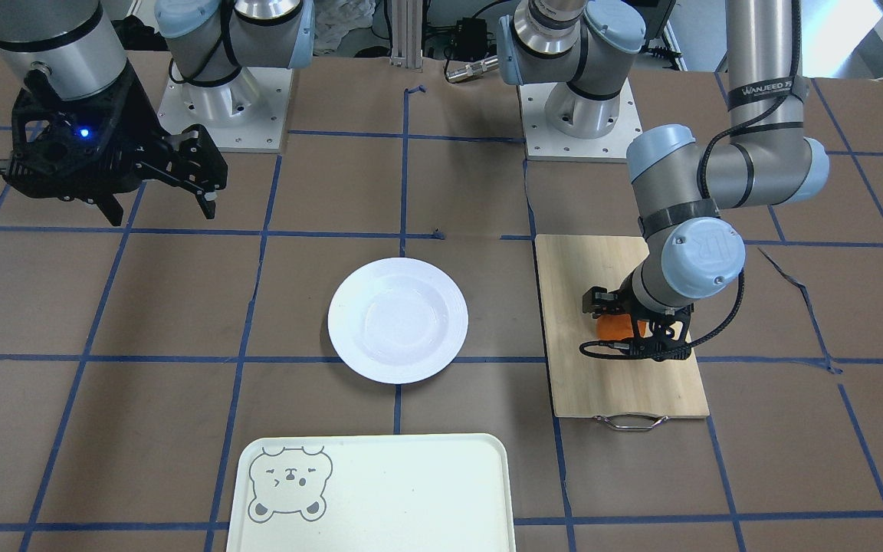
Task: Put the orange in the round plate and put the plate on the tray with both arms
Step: 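Lower the left gripper onto the orange on the cutting board and grasp it, then carry the orange with the left gripper onto the white plate and release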
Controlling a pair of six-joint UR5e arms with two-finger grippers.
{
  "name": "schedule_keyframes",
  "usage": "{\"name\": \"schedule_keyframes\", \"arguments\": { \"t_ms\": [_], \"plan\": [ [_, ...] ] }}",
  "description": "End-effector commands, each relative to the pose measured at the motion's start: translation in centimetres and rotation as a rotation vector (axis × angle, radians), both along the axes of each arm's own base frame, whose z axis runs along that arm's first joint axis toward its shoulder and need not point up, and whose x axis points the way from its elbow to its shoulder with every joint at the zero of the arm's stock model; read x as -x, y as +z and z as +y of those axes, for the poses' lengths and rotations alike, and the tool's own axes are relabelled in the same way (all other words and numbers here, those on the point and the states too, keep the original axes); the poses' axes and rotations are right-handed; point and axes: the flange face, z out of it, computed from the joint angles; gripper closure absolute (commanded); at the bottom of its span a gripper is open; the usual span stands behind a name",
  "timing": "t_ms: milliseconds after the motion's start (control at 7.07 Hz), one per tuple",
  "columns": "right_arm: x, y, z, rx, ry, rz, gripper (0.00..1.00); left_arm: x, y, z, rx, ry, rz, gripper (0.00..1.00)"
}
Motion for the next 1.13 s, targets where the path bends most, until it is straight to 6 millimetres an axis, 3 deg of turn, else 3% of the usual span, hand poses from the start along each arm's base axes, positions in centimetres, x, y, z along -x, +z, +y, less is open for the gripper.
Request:
{"name": "schedule_keyframes", "arguments": {
  "t_ms": [0,283,425,708,849,991],
  "plan": [
    [0.0,-0.5,0.6,-0.009,0.002,0.0,0.0,0.6,0.1,-0.1,0.009,0.007,-0.003,0.89],
    [0.0,-0.8,0.7,-0.012,0.001,0.0,0.0,2.0,2.7,-1.1,0.062,0.031,0.019,0.95],
    [0.0,-0.8,0.7,-0.011,-0.001,0.0,0.0,5.1,4.4,-1.2,0.098,0.079,0.072,0.95],
    [0.0,-0.8,0.7,-0.009,-0.001,0.0,0.0,15.0,5.3,1.0,0.132,0.099,0.101,0.94],
    [0.0,-0.8,0.7,-0.011,0.002,0.0,0.0,20.2,4.9,2.7,0.134,0.149,0.105,0.94],
    [0.0,-0.8,0.7,-0.014,0.002,0.0,0.0,24.1,3.8,4.2,0.143,0.233,0.08,0.94]
  ]
}}
